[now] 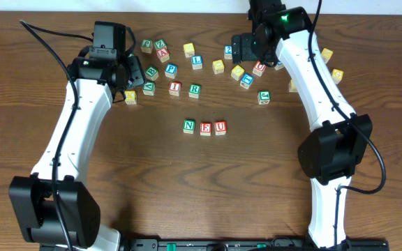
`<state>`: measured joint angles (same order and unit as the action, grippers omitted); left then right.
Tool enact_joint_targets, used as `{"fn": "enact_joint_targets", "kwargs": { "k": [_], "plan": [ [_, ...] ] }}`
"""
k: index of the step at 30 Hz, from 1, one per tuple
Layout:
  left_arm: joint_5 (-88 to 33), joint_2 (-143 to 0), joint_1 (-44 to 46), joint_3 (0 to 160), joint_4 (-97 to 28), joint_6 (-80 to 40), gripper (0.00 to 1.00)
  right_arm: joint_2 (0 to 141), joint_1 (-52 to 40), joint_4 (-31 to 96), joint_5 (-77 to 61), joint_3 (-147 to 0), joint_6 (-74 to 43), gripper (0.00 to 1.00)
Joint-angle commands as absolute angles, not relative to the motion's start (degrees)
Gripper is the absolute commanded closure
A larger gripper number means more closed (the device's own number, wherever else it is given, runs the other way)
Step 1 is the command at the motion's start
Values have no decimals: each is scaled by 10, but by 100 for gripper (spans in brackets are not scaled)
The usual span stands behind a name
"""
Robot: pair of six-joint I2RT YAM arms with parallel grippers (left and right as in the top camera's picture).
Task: Spell out NEURIPS
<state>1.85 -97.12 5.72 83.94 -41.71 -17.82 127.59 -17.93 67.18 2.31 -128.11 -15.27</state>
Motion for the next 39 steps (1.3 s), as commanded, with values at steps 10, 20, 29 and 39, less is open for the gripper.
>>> {"fn": "enact_joint_targets", "kwargs": {
  "k": [10,20,29,39],
  "plan": [
    [23,-985,55,845,-415,-178,35,1276,-185,678,9,-1277,-168,5],
    [24,-985,55,845,-415,-178,35,1296,-223,619,-95,-1277,-241,16],
    [78,-985,54,845,-447,-171,35,1361,-292,595,-63,-1277,-298,18],
    [110,-985,54,845,-475,-172,35,1414,-323,561,-45,-1276,-313,28]
  ]
}}
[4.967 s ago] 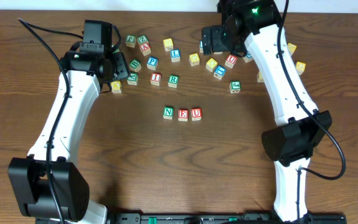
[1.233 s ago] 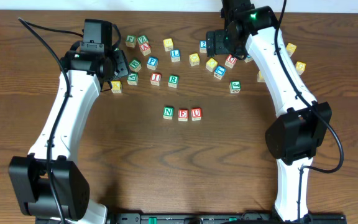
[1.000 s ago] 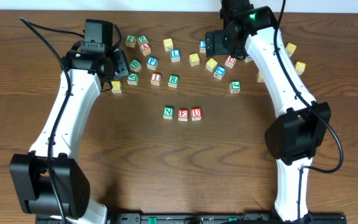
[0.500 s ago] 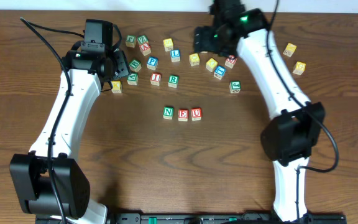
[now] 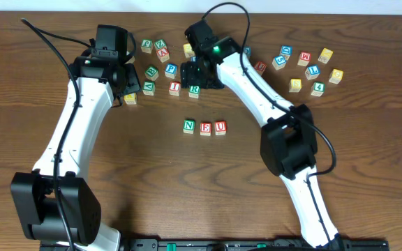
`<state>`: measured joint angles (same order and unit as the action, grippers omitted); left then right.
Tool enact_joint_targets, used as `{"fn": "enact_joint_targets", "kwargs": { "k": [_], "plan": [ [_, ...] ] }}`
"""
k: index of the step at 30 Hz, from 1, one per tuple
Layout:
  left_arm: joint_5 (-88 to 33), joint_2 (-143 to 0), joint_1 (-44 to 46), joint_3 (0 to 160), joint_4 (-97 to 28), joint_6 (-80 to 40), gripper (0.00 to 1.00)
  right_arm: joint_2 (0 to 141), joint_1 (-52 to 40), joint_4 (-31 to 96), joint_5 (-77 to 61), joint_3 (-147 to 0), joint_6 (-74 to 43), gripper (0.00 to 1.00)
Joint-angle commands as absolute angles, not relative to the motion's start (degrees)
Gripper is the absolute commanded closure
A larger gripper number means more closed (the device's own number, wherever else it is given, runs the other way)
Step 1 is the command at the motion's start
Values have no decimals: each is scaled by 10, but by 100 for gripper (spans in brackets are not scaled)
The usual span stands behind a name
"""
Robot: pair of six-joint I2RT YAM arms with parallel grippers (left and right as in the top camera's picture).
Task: Spell out NEURIPS
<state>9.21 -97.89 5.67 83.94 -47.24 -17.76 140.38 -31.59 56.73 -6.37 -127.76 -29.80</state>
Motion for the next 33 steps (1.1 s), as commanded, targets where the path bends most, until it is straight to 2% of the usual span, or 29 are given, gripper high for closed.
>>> {"fn": "enact_joint_targets", "kwargs": {
  "k": [1,7,17,23,29,31,33],
  "plan": [
    [110,-985,54,845,-475,-172,35,1416,-324,559,-40,-1277,-313,30],
    [110,-985,54,845,-477,-172,35,1440,-327,545,-29,-1277,-313,43],
    [110,-985,54,845,-477,-172,35,1463,-327,538,-30,-1277,-313,48],
    [110,-985,54,845,-478,-172,35,1466,-327,538,-29,-1277,-312,58],
    [110,-985,54,845,-478,-172,35,1465,-322,555,-30,-1278,-312,62],
    [110,-985,54,845,-477,-172,35,1462,-319,560,-30,-1278,-306,70],
    [110,-985,54,845,-478,-172,35,1457,-317,565,-30,-1278,-296,72]
  ]
}}
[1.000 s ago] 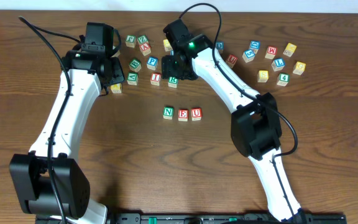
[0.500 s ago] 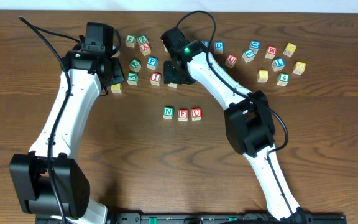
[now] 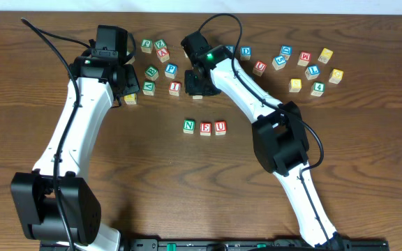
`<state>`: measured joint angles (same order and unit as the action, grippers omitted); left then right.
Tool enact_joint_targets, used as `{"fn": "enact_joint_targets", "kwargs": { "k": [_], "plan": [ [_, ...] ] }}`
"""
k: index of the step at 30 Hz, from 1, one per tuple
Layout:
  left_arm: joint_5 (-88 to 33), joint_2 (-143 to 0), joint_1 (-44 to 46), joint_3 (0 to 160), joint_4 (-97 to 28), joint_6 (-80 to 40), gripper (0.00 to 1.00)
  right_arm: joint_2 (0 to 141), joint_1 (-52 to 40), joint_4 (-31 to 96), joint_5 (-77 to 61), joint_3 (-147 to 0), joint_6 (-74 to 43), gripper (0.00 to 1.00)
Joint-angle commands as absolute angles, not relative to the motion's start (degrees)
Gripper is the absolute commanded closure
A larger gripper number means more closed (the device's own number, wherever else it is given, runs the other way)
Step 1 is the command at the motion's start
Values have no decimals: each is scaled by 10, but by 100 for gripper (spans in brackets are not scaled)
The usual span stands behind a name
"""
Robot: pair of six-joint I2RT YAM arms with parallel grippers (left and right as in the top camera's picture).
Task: Spell out NEURIPS
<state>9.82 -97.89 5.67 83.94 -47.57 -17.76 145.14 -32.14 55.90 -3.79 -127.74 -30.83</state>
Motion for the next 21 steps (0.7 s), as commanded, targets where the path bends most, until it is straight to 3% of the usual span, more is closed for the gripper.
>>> {"fn": "enact_joint_targets", "kwargs": {
  "k": [1,9,21],
  "plan": [
    [110,-985,54,845,-478,-172,35,1454,-315,569,-29,-1278,-294,72],
    [110,-985,54,845,-477,-172,35,1405,-312,592,-29,-1279,-266,66],
    [110,-985,54,845,-477,-172,35,1308,-277,688,-29,-1279,-248,71]
  ]
}}
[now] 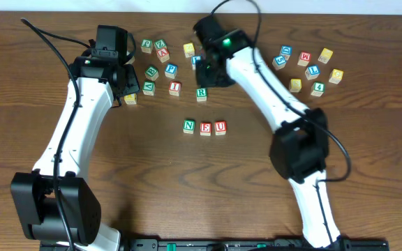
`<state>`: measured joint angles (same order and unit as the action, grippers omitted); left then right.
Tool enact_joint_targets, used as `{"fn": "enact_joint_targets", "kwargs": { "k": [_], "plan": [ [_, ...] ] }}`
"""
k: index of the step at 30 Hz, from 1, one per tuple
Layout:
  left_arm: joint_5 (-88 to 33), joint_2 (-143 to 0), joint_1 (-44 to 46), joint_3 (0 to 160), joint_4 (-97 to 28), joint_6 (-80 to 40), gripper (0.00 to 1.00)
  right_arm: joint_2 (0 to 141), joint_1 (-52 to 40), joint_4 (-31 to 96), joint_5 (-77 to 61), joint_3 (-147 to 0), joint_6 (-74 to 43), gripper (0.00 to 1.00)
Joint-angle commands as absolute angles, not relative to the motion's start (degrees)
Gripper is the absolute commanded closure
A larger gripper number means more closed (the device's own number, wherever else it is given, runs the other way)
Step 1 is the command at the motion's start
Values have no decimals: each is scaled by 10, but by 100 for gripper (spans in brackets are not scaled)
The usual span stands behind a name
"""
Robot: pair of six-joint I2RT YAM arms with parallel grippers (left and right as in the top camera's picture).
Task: Spell out NEURIPS
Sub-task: 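Lower the right gripper onto the green R block and grasp it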
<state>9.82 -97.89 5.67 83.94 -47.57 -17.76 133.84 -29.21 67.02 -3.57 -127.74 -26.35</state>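
Observation:
Three blocks stand in a row mid-table: N [189, 126], E [205, 128] and U [220, 127]. The green-lettered R block [201, 93] sits just behind that row. My right gripper [205, 82] reaches down onto it from behind and looks shut on it. The fingertips are mostly hidden under the wrist. The red I block [175, 88] and blue P block [171, 70] lie to the left of R. My left gripper [130, 82] hovers by a yellow block [130, 97] at the far left. Its jaw state is not visible.
More letter blocks lie behind the row, among them a yellow one [188, 49] and a red A [162, 54]. A second cluster lies at the back right around a blue block [313, 71]. The right arm's white links cross the table's right half.
The R block has shifted a little to the right and toward the row, and now shows below the right gripper. The right wrist has swung to the right. The left arm is unchanged.
The right gripper was first over the blocks at the back right, with N, E and U in their row. Then it stood over the middle blocks beside R, then covered R. Now R lies slightly nearer the row under the gripper. The left arm stayed put.

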Motion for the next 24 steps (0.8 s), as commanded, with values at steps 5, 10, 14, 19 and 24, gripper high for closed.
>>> {"fn": "enact_joint_targets", "kwargs": {
  "k": [5,10,14,19,24],
  "plan": [
    [110,-985,54,845,-477,-172,35,1294,-255,756,-16,-1278,-239,73],
    [110,-985,54,845,-477,-172,35,1296,-242,809,-6,-1272,-216,72],
    [110,-985,54,845,-477,-172,35,1296,-240,810,16,-1243,-216,73],
    [110,-985,54,845,-477,-172,35,1296,-243,763,10,-1181,-216,73],
    [110,-985,54,845,-471,-172,35,1296,-259,651,-18,-1168,-175,61]
  ]
}}
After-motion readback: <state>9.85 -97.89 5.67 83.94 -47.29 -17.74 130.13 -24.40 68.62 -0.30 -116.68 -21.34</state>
